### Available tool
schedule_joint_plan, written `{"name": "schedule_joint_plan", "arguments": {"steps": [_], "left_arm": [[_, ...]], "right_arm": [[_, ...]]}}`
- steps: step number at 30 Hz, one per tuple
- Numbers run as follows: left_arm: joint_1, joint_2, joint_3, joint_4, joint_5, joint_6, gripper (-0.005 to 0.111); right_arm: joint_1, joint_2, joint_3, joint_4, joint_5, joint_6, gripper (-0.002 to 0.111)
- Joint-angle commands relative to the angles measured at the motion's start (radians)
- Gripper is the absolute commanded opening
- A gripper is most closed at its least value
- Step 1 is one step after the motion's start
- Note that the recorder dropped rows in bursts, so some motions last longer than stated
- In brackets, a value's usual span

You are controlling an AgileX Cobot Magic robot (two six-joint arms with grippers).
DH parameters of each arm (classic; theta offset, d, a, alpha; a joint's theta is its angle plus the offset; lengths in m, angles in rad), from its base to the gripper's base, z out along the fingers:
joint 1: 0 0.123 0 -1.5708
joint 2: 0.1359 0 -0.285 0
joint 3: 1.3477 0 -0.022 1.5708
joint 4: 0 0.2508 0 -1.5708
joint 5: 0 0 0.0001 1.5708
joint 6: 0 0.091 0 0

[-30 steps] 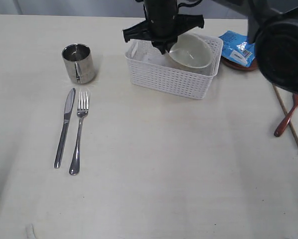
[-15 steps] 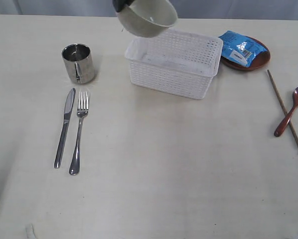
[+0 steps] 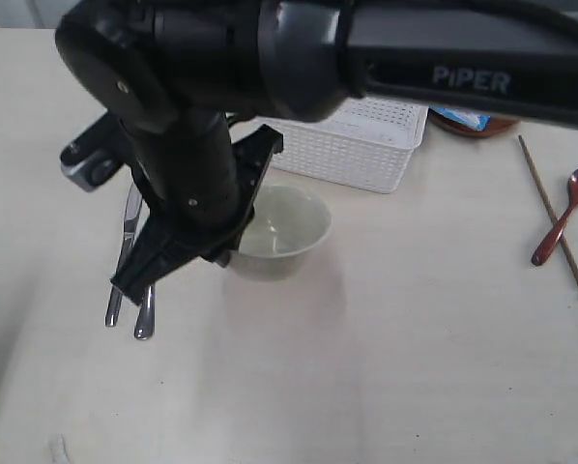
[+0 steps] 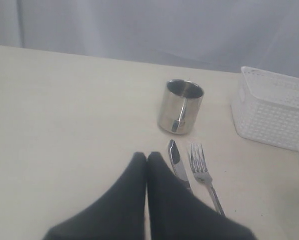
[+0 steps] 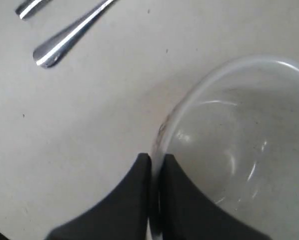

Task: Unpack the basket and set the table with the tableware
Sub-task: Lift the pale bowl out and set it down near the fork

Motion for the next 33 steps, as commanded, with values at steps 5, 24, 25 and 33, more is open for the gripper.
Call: {"name": "schedule_joint_plan", "arguments": {"steps": [5,24,25,33], "left_arm": [[0.001,-0.004,0.003,0.0,-0.011,0.001,0.0],[0.001,-0.004,0.003,0.0,-0.011,0.001,0.0],[0.001,-0.004,0.003,0.0,-0.011,0.001,0.0],[0.001,-0.004,0.003,0.0,-0.011,0.001,0.0]], "right_arm": [[0.03,-0.021,0.152,-0.003,-0.147,0.044,-0.001],[0.03,0.043,0.158,-0.058,-0.232,0.071,0.0],[0.03,0.043,0.158,-0.06,-0.247,0.071,0.0],[0.03,0.046,0.158,-0.112,-0.272,0.105,0.0]]}}
